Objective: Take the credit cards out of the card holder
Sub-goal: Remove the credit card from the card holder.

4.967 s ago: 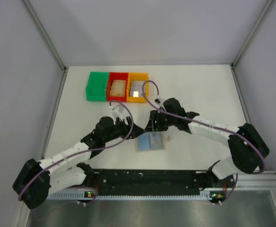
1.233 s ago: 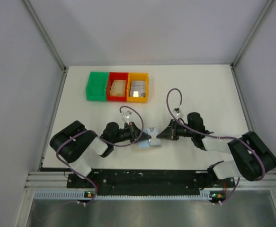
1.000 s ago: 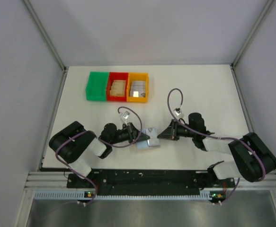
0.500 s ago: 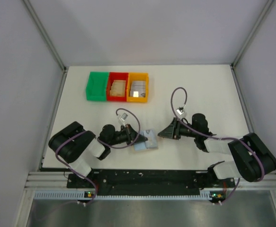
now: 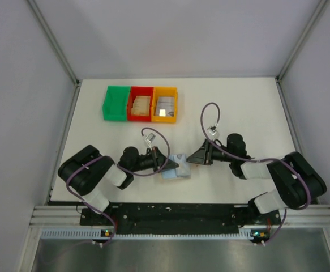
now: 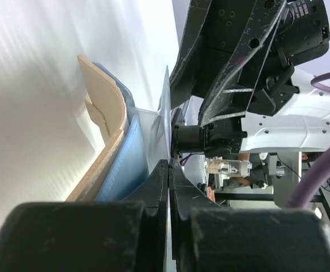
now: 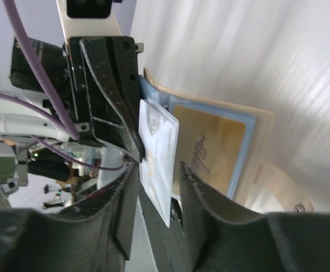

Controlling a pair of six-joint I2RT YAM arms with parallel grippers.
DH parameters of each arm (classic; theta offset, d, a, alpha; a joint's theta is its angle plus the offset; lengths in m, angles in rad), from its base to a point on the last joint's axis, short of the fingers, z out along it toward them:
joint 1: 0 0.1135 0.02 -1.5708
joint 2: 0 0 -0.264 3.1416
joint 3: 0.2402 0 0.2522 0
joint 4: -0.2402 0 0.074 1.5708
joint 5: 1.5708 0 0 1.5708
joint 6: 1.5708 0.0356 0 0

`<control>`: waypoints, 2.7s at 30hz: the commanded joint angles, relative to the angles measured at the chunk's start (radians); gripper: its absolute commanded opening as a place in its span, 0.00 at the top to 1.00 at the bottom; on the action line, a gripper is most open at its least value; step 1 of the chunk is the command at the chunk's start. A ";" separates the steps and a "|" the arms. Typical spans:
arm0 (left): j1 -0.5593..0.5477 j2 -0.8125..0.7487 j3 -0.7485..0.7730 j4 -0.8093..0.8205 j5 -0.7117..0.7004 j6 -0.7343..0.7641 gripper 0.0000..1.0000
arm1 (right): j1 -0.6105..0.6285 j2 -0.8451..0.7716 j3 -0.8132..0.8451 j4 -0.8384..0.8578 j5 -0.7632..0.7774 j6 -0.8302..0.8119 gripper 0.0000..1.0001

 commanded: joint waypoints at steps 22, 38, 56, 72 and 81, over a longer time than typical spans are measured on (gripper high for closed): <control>0.002 -0.021 0.007 0.391 0.055 -0.045 0.85 | -0.003 0.038 -0.013 0.282 -0.023 0.118 1.00; 0.005 -0.054 -0.007 0.391 0.092 -0.006 1.00 | -0.052 0.072 -0.070 0.330 -0.015 0.132 1.00; 0.012 -0.048 0.035 0.391 0.043 -0.025 1.00 | -0.051 0.074 -0.091 0.371 -0.084 0.159 0.58; 0.014 -0.024 0.075 0.391 0.025 -0.045 1.00 | -0.035 0.086 -0.100 0.399 -0.126 0.159 1.00; 0.074 -0.059 -0.016 0.391 0.054 -0.029 1.00 | -0.071 0.086 -0.120 0.424 -0.121 0.162 1.00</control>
